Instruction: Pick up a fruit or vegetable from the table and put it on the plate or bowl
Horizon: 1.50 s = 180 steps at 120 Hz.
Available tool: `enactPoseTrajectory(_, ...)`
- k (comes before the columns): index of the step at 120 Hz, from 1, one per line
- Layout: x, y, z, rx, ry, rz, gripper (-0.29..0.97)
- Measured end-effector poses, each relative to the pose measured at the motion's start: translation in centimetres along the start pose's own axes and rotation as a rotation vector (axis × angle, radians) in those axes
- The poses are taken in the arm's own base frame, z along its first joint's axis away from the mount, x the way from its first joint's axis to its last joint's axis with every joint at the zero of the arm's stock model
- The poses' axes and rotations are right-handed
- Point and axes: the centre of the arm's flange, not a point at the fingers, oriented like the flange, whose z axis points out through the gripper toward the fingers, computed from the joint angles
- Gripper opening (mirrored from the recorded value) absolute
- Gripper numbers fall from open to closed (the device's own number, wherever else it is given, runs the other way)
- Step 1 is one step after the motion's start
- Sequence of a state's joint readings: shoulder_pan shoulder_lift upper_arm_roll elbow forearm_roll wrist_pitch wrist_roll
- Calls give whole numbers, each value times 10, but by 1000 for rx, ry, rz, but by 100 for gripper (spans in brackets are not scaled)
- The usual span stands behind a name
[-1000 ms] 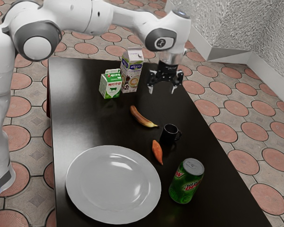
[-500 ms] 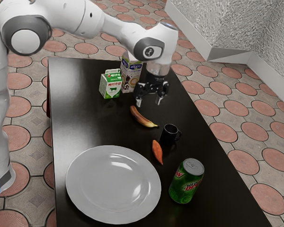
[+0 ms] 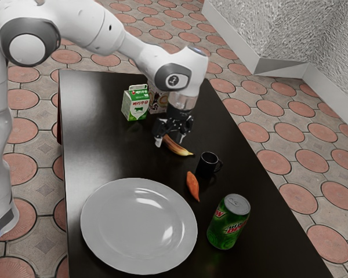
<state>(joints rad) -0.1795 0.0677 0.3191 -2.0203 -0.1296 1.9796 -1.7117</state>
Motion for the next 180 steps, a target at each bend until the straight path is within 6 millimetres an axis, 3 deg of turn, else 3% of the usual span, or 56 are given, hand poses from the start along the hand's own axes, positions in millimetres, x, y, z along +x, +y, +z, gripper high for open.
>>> enactPoseTrajectory(33, 6, 4, 0, -19, -47, -67, 23)
enactPoseTrajectory(51, 7, 5, -5, -27, -58, -80, 18)
enactPoseTrajectory(61, 5, -5, -30, -49, -81, -75, 17)
enactPoseTrajectory(75, -2, -35, -79, -65, -117, -61, 17)
enactPoseTrajectory(81, -21, -56, -98, -60, -125, -29, 17)
enactPoseTrajectory(88, -54, -80, -106, -39, -114, 24, 17)
enactPoseTrajectory(102, -128, -126, -102, 12, -66, 136, 16)
enactPoseTrajectory(110, -158, -148, -93, 43, -44, 171, 16)
enactPoseTrajectory(120, -176, -163, -74, 98, -28, 169, 16)
enactPoseTrajectory(133, -197, -167, -48, 141, -1, 163, 16)
enactPoseTrajectory(145, -239, -205, -47, 122, 21, 232, 16)
enactPoseTrajectory(153, -253, -223, -49, 109, 28, 246, 16)
enactPoseTrajectory(180, -255, -227, -48, 95, 52, 195, 16)
